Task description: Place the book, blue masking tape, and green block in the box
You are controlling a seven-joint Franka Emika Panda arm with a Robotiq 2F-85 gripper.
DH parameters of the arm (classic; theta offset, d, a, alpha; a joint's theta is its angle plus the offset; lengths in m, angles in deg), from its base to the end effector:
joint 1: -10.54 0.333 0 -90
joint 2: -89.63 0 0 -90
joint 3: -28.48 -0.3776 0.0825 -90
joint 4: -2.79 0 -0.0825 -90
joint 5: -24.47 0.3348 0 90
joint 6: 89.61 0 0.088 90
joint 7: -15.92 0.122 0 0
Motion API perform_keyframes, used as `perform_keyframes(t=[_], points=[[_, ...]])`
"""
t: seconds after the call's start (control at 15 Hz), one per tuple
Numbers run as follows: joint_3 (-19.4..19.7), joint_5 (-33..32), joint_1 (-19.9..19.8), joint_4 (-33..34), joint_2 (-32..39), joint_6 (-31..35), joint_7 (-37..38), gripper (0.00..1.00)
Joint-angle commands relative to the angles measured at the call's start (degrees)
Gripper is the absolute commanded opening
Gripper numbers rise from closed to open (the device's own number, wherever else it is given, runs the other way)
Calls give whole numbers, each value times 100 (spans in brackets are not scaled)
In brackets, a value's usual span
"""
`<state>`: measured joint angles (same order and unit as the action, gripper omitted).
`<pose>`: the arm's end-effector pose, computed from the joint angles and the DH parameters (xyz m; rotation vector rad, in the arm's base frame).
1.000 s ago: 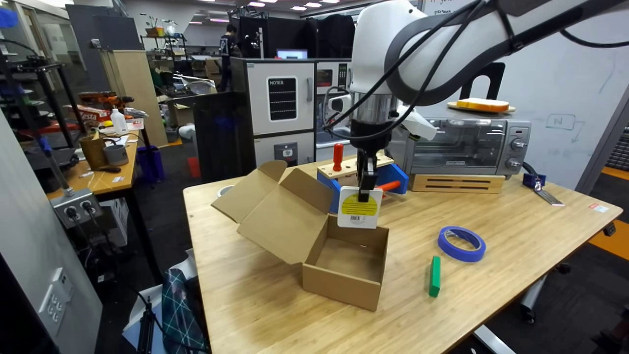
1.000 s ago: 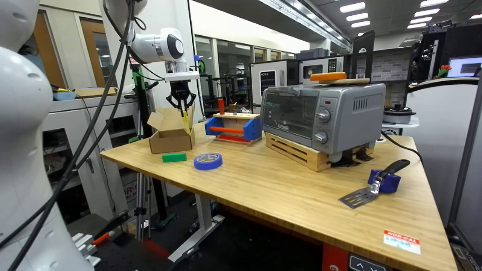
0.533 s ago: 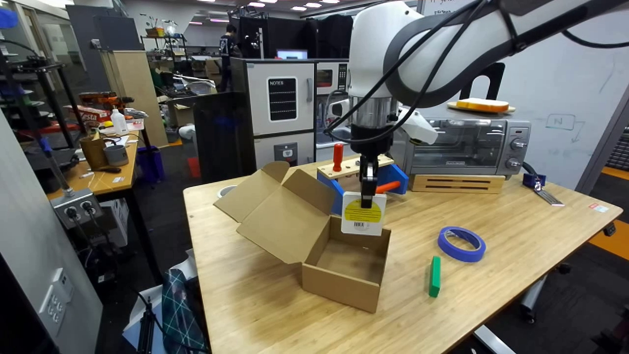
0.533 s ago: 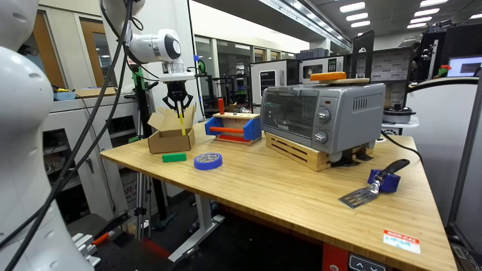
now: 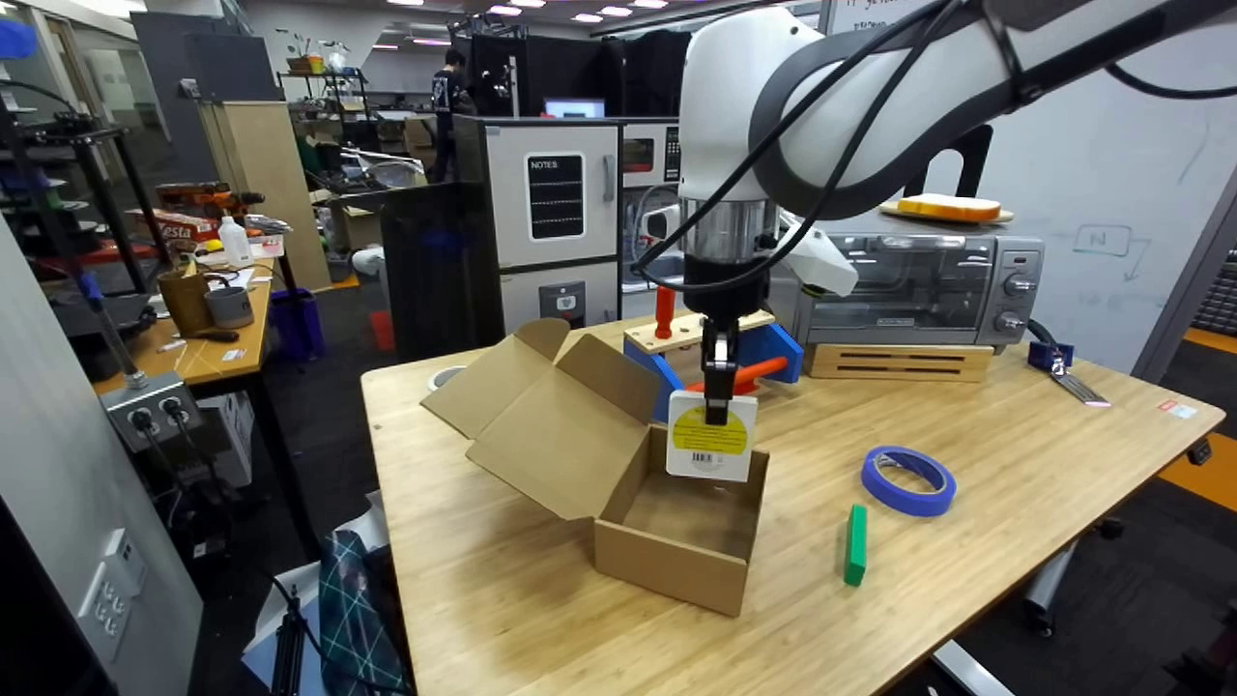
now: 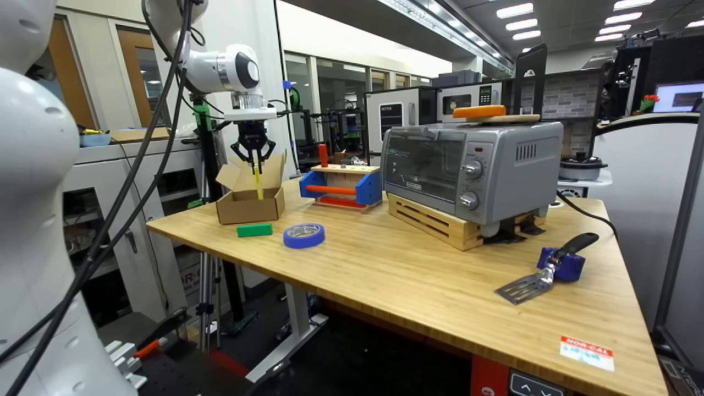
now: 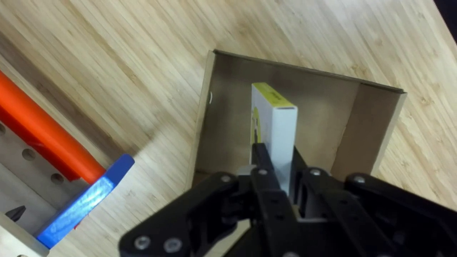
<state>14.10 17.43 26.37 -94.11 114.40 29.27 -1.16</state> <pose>0.5705 0.2963 0.4164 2.8459 1.3159 -0.0517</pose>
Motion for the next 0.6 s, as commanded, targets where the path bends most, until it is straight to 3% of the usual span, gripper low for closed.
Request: perform_keyframes(t=[0.0,0.53], points=[[16,275,-78,18,46,-58,240,4],[27,529,-122,276,482,-95,215,4]])
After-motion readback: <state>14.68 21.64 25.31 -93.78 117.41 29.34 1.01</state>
